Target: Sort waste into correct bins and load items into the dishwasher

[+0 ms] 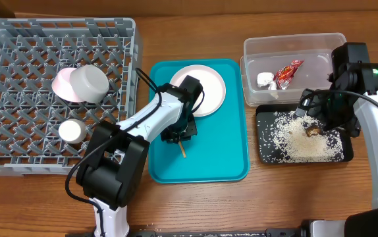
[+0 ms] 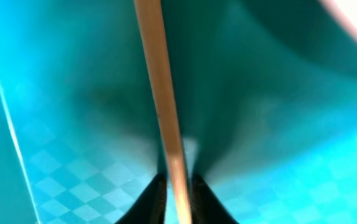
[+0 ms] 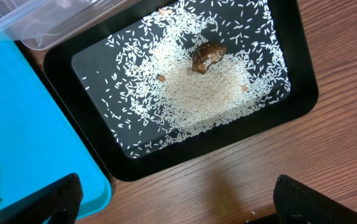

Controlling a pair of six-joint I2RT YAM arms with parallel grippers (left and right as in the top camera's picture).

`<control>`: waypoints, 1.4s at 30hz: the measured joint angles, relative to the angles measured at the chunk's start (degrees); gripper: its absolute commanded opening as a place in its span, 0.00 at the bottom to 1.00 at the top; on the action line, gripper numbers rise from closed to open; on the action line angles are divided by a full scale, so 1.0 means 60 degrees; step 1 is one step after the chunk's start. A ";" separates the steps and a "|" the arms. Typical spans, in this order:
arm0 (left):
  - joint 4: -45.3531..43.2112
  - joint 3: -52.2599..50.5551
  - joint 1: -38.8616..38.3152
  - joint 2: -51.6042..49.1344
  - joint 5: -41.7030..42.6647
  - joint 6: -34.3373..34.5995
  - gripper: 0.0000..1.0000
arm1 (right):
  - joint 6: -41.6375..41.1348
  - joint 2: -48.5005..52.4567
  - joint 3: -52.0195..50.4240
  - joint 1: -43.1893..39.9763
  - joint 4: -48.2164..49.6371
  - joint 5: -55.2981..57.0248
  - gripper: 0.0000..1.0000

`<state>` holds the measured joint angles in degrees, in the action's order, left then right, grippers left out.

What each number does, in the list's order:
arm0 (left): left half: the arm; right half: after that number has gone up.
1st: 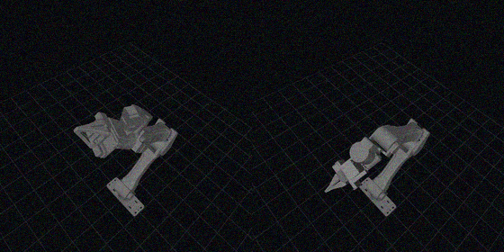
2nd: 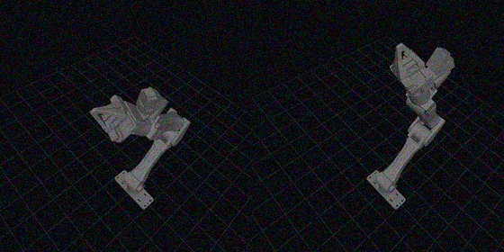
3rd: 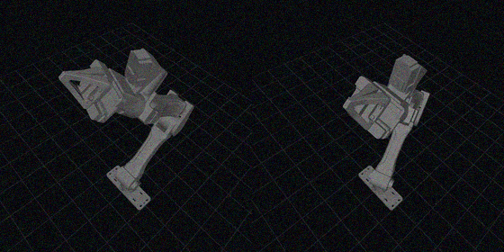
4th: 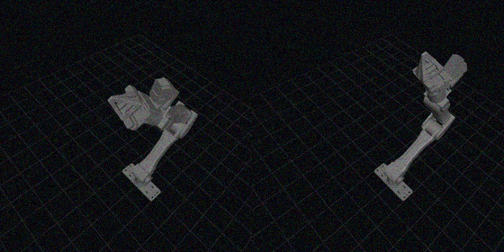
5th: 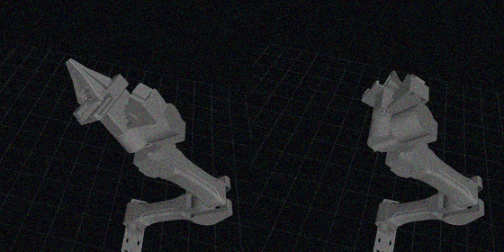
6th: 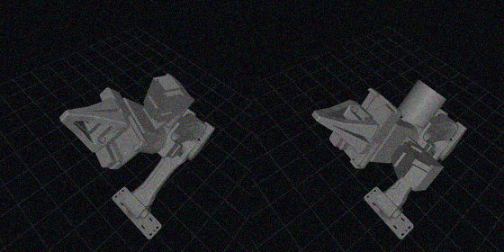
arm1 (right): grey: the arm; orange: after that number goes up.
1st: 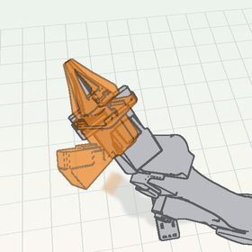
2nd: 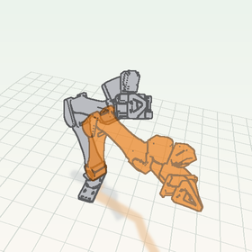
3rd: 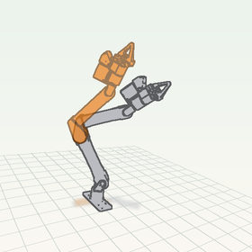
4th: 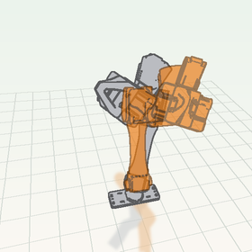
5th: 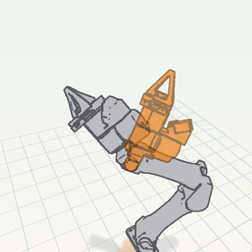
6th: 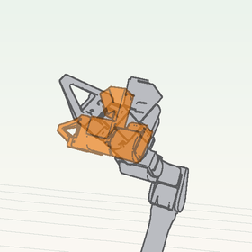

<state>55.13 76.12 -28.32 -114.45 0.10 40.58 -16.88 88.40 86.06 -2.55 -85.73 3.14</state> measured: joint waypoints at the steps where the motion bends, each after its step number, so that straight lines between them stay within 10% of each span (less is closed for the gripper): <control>1: 0.0055 0.0000 0.0000 0.0000 -0.0029 -0.0011 0.04 | 0.0004 0.0000 0.0000 0.0000 -0.0004 0.0000 1.00; 18: 0.0535 -0.0004 0.0772 0.1067 -0.0138 0.0018 0.04 | 0.0000 0.0000 0.0000 0.0000 -0.0004 0.0000 1.00; 28: 0.0929 0.0335 0.2368 0.3876 -0.0211 -0.2492 0.04 | 0.0000 0.0000 0.0000 0.0004 0.0000 0.0004 1.00; 42: 0.0554 0.0339 0.4852 0.3534 -0.0317 -0.5009 0.04 | 0.0004 0.0000 0.0000 0.0000 0.0000 0.0000 1.00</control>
<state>58.46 78.15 0.80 -93.25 -1.80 10.52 -16.86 88.40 86.06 -2.55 -85.73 3.14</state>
